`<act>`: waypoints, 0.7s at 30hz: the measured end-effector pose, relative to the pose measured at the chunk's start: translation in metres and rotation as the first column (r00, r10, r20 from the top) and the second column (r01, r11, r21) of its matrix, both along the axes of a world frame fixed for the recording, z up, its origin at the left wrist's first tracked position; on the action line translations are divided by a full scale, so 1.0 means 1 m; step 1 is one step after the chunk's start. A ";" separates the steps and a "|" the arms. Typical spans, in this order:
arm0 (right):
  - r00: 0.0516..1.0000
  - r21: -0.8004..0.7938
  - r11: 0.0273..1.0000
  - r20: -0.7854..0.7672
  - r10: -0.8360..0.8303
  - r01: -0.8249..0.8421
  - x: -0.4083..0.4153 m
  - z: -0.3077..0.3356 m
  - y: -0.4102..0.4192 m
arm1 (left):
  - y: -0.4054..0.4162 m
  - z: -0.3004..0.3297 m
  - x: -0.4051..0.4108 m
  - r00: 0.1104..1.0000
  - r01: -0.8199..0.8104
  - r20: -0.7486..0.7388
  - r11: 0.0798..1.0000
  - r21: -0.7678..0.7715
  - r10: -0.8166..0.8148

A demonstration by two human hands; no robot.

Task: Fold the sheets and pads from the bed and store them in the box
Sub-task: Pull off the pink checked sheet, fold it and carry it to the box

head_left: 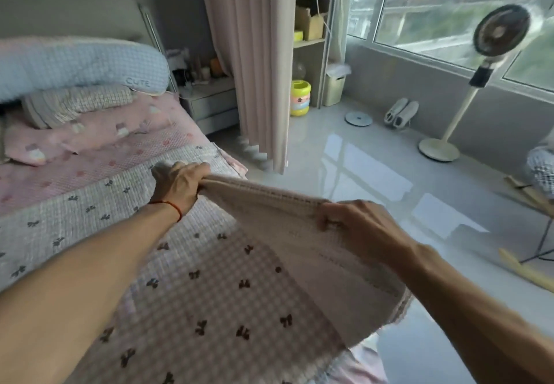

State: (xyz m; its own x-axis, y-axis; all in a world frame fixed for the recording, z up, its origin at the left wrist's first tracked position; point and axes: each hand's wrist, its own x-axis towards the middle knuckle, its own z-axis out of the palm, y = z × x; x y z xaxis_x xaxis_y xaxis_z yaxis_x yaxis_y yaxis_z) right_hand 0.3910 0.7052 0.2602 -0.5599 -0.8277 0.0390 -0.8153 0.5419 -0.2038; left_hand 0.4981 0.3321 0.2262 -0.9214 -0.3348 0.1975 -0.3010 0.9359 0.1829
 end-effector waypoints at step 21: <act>0.662 -0.120 0.959 -0.745 0.083 -0.255 0.007 0.424 -0.068 | -0.059 0.469 0.170 0.954 -0.127 -0.301 0.891 -0.435 -0.011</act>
State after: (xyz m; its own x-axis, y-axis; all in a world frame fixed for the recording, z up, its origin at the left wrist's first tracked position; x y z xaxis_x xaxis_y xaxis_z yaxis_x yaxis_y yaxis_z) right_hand 0.3976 0.6367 0.6845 -0.1323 -0.8299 0.5420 -0.8217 0.3976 0.4083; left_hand 0.6686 0.2731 0.6956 -0.7824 -0.1983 0.5903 -0.3555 0.9205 -0.1620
